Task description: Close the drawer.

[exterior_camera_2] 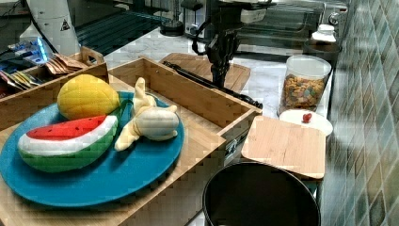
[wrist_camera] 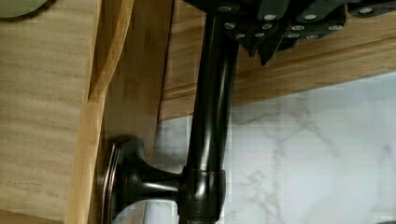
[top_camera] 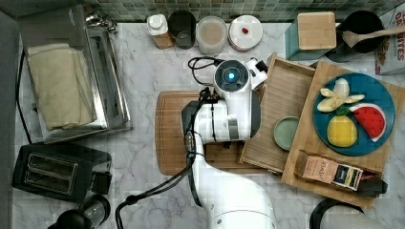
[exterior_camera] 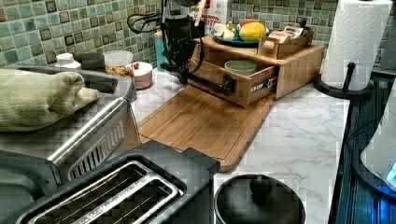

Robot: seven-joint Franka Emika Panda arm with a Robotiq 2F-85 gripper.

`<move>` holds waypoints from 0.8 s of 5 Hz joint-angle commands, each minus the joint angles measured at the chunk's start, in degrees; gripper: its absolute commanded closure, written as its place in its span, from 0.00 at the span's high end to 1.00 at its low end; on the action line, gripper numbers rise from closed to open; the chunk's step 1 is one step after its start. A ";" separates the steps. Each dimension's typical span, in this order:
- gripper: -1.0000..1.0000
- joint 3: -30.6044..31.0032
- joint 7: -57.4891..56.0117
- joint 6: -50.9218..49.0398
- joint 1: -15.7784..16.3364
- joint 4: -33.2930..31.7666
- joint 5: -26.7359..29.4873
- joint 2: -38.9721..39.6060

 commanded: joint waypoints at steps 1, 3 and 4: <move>0.00 -7.82 -9.18 -4.13 -9.93 -3.72 -3.67 -3.23; 0.00 -12.02 -19.82 1.84 -13.94 -3.73 -2.44 -1.46; 0.00 -13.34 -23.40 -0.89 -15.53 -1.95 -0.84 -1.12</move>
